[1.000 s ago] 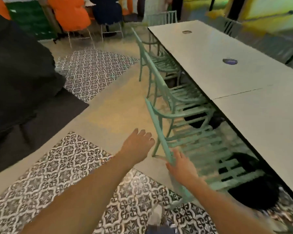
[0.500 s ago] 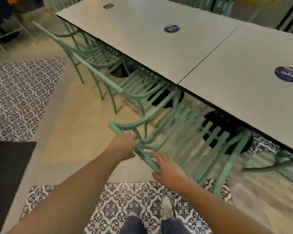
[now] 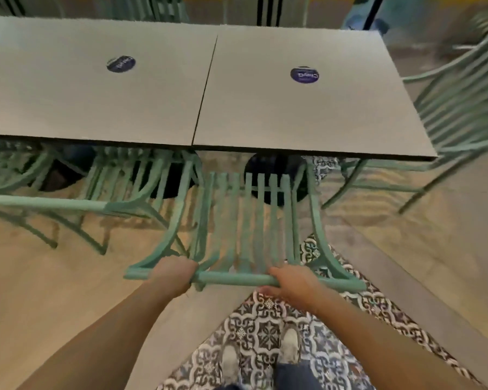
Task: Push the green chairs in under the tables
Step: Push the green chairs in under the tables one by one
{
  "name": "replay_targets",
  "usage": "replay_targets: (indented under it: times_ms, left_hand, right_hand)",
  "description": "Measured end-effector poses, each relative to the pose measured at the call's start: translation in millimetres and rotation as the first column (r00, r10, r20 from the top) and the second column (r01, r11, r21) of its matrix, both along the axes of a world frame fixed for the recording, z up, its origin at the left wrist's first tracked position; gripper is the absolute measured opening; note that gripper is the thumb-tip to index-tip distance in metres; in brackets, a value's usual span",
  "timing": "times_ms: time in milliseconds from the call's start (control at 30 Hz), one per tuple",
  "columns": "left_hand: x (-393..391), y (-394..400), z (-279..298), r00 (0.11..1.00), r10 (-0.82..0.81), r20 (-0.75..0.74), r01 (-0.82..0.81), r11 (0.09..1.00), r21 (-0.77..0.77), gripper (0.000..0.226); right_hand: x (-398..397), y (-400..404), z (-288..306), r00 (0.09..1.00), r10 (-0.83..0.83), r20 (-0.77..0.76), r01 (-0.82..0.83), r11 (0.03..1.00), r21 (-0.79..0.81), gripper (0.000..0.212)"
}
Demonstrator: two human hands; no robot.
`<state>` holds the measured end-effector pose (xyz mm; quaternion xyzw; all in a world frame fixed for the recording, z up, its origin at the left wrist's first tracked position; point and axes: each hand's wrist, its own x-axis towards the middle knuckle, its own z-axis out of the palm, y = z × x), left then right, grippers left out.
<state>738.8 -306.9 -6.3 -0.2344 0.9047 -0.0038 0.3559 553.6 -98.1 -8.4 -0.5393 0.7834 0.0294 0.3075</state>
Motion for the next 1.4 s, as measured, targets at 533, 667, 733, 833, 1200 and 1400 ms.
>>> replay_targets:
  times_ms: [533,667,733,833,1200,1400]
  left_hand:
    - [-21.0,44.7,-4.0,0.994,-0.102,-0.042,0.1,0.994,-0.03,0.029]
    - [-41.9,68.2,-6.8,0.993,-0.105,-0.044,0.104,0.994,-0.026,0.028]
    - [-54.6,81.5,-8.9,0.994,-0.098,-0.044,0.097,0.995,-0.019,0.029]
    - [-71.3,98.9,-10.9,0.993,-0.096,-0.064,0.095,0.995,-0.011,0.029]
    - [-130.6,141.9,-3.5,0.994,-0.101,-0.051,0.102,0.995,0.013,0.027]
    - [-162.9,155.2,3.8,0.994,-0.102,-0.03,0.102,0.995,-0.011,0.025]
  right_hand:
    - [-17.5,44.2,6.7,0.996,0.011,-0.091,-0.012,1.0,-0.007,0.047]
    - [-34.2,71.0,9.0,0.998,-0.026,-0.064,0.025,1.0,-0.009,0.043]
    - [-45.2,84.0,8.2,0.998,-0.038,-0.056,0.038,0.999,-0.001,0.044]
    - [-63.0,100.6,6.9,0.997,-0.058,-0.044,0.058,0.998,0.007,0.058]
    - [-119.4,145.9,2.2,0.996,-0.075,-0.05,0.074,0.997,-0.024,0.068]
    - [-149.5,156.7,1.2,0.989,-0.143,-0.026,0.143,0.99,-0.018,0.032]
